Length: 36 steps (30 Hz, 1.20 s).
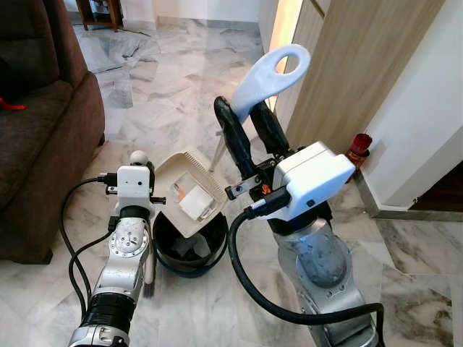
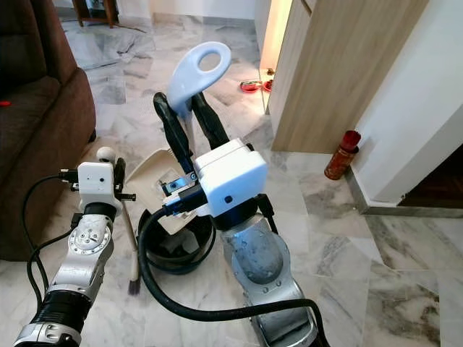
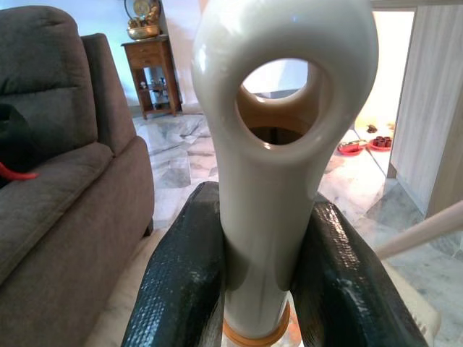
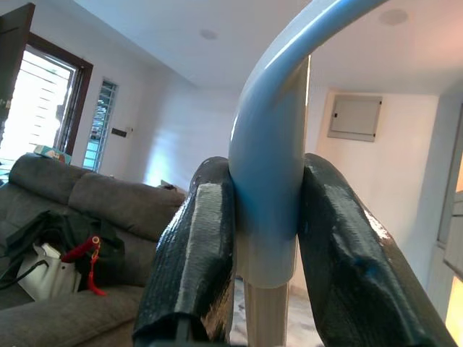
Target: Sweep floor
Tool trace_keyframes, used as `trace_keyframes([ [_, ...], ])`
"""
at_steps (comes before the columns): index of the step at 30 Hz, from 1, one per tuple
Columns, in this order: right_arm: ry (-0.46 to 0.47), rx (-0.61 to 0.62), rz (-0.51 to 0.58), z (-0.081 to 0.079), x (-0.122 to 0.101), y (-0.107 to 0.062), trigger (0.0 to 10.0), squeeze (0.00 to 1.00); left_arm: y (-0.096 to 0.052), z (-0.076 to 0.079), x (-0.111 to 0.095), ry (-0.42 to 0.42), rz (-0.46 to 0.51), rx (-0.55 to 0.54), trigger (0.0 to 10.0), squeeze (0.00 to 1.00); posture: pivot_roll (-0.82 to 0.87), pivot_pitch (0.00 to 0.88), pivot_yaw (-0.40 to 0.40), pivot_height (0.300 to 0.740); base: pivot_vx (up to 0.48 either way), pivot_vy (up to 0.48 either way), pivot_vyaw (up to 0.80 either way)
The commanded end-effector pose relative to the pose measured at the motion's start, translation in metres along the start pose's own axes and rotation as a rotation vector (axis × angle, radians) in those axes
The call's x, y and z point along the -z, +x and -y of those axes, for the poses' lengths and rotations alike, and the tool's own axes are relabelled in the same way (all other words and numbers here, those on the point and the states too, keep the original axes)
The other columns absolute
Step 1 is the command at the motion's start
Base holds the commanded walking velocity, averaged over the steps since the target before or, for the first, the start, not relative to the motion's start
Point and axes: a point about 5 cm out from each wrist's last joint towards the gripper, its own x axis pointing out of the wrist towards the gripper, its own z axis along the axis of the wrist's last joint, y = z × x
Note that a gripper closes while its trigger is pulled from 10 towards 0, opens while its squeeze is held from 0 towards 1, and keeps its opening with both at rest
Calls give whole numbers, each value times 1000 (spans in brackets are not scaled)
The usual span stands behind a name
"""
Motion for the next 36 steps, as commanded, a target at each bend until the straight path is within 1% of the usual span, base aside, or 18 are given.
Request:
trace_keyframes([
  [1,-31,14,127,1,-23,2,10000,0,1,2,-14,-5,81,15,10000,0,88,104,-77,740,0,0,0],
  [5,-51,18,131,2,-24,2,10000,0,1,2,-14,-6,82,14,10000,0,88,105,-78,740,0,0,0],
  [6,-95,-4,143,1,-26,2,10000,0,1,2,-14,-6,82,15,10000,0,88,104,-78,740,0,0,0],
  [7,-107,-18,143,-1,-25,1,10000,0,1,2,-14,-6,82,15,10000,0,88,104,-78,740,0,0,0],
  [11,-95,-17,132,-2,-23,0,10000,0,1,3,-14,-7,82,16,10000,0,88,104,-78,740,0,0,0],
  [20,-112,-16,123,-3,-21,-1,10000,0,1,3,-14,-6,80,16,10000,0,88,106,-80,740,0,0,0],
  [25,-139,-19,128,-4,-21,0,10000,0,1,3,-13,-6,80,15,10000,0,89,105,-82,740,0,0,0],
  [28,-169,-28,118,-5,-17,-2,10000,0,0,3,-13,-6,78,16,10000,0,90,105,-82,740,0,0,0],
  [36,-227,-29,117,-4,-15,-2,10000,0,0,3,-12,-3,75,17,10000,0,91,106,-85,740,0,0,0],
])
